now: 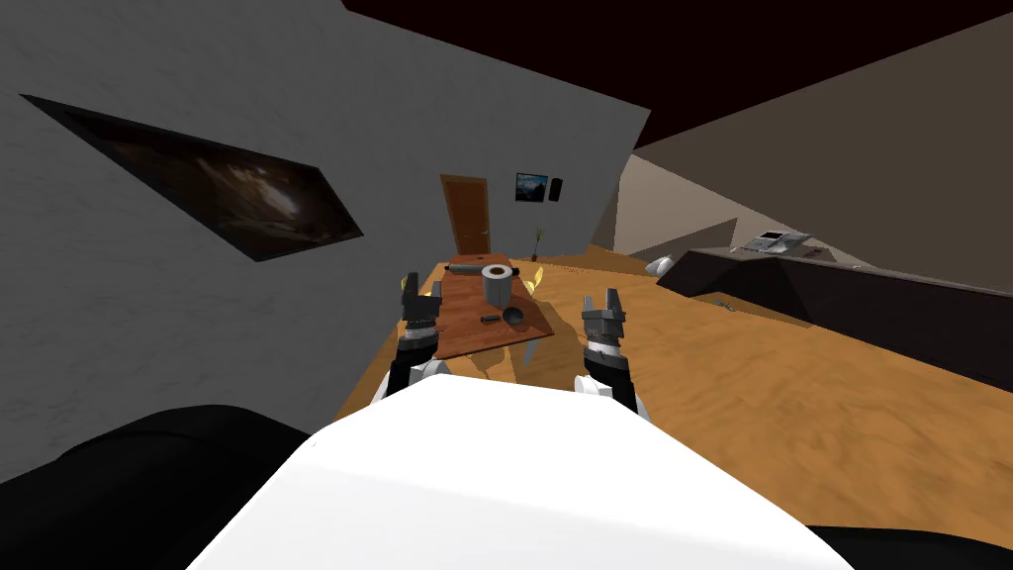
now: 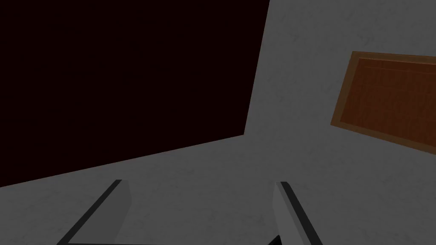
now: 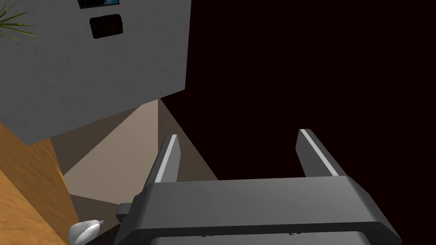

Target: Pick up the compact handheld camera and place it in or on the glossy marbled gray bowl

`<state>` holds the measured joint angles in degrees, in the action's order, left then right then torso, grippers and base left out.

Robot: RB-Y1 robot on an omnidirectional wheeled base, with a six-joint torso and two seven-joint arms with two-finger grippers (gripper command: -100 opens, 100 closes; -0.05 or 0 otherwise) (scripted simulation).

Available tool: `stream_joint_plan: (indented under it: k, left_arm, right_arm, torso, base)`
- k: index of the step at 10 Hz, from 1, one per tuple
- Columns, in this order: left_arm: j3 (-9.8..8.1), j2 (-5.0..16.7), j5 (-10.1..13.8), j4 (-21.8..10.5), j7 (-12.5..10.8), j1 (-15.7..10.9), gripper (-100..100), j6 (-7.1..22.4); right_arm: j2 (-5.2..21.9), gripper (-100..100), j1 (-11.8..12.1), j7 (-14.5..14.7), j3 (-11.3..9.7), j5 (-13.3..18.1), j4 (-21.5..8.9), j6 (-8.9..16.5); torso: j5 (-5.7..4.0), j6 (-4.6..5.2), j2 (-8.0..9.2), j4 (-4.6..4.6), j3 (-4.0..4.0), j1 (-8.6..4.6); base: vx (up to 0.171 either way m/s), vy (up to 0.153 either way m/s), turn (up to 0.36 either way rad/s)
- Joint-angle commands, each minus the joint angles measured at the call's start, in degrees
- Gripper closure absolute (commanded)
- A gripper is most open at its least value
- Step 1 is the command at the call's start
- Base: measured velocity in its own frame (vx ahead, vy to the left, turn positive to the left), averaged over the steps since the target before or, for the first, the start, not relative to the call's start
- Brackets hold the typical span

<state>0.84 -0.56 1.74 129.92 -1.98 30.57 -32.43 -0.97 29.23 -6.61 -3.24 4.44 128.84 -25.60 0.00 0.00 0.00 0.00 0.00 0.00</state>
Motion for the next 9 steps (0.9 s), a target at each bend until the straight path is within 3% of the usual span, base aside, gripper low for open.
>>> stream_joint_plan:
  k: [1, 5, 9]
  left_arm:
    - [-0.58, 2.07, -0.24, -1.83, -0.82, -0.78, -100, 1.23]
    - [-2.59, 6.79, -0.81, -7.65, -3.43, -3.47, -100, 5.83]
    - [-4.01, 9.37, -1.03, -12.98, -5.14, -5.35, -100, 9.32]
  right_arm:
    - [0.0, 0, 0.0, 0.0, 0.0, 0.0, 0.0, 0.0]
    - [-0.01, 0, -0.01, 0.0, -0.01, 0.0, 0.0, 0.0]
    - [0.0, 0, -0.01, 0.0, -0.01, 0.0, 0.0, 0.0]
  torso:
    - [0.0, 0.0, 0.0, 0.0, 0.0, 0.0]
    - [-0.03, 0.02, 0.14, 0.03, 0.08, -0.17]
    - [-0.02, 0.02, 0.1, 0.02, 0.05, -0.11]
  base:
    - [-0.02, -0.017, -0.111]
    - [-0.035, -0.044, -0.135]
    - [-0.025, -0.033, -0.104]
